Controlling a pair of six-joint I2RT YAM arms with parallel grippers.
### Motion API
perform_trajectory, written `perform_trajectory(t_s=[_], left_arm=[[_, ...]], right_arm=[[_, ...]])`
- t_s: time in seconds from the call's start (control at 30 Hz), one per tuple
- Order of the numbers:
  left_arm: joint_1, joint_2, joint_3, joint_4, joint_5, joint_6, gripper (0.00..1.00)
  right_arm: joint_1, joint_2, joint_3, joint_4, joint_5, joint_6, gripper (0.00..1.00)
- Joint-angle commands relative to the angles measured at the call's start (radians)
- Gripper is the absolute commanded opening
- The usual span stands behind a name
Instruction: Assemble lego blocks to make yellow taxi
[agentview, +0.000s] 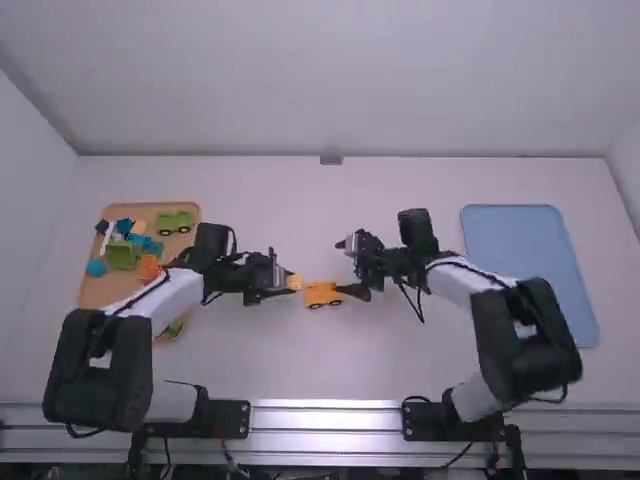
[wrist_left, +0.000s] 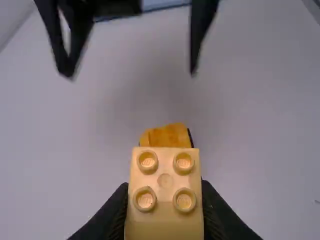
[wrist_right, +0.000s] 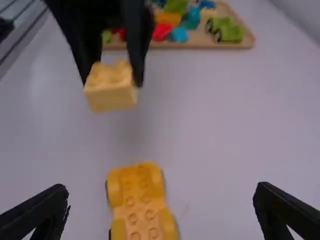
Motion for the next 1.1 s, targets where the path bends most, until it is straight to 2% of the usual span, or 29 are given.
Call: perform_trajectory(t_s=[0.0, 0.1, 0.3, 0.43, 0.67, 0.93, 1.07], left_arm=[[-0.067, 0.018, 0.002, 0.048, -0.075, -0.209, 0.08], [-0.148, 0.078, 0.001, 0.150, -0.132, -0.278, 0.08], [-0.154, 0.172, 0.001, 0.230, -0.119, -0.363, 0.09], [-0.163, 0.240, 0.001, 0.292, -0.084, -0.365, 0.10], [-0.165, 0.246, 0.001, 0.292, -0.097, -0.395, 0.09], [-0.166, 0.246, 0.001, 0.269, -0.097, -0.387, 0.08], [-0.166, 0.246, 0.001, 0.262, -0.134, -0.390, 0.09]], right_arm=[[0.004, 0.073, 0.034, -0.002, -0.074, -0.136, 0.99], [0.004, 0.146, 0.064, -0.025, -0.051, -0.138, 0.99], [0.027, 0.245, 0.069, -0.010, -0.048, -0.250, 0.99], [0.031, 0.285, 0.070, 0.057, -0.045, -0.201, 0.99], [0.032, 0.349, 0.070, 0.131, -0.048, -0.177, 0.99], [0.031, 0.362, 0.105, 0.064, -0.041, -0.185, 0.99], [0.036, 0.362, 0.101, 0.069, -0.029, -0.185, 0.90]])
